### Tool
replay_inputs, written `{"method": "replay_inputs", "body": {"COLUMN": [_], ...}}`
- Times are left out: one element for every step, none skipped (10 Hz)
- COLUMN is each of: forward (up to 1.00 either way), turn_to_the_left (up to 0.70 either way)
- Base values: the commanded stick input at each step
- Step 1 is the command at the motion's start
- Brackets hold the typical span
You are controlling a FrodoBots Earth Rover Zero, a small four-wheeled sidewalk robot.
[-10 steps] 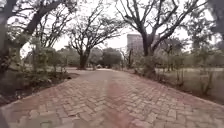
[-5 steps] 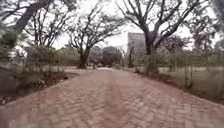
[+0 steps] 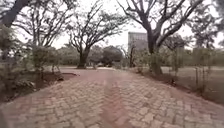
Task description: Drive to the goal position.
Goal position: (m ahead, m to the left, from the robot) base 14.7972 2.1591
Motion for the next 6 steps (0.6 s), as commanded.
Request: {"method": "replay_inputs", "body": {"forward": [0.7,0.7,0.7,0.7,0.7,0.7], "turn_to_the_left": [0.0,0.0,0.0,0.0,0.0,0.0]}}
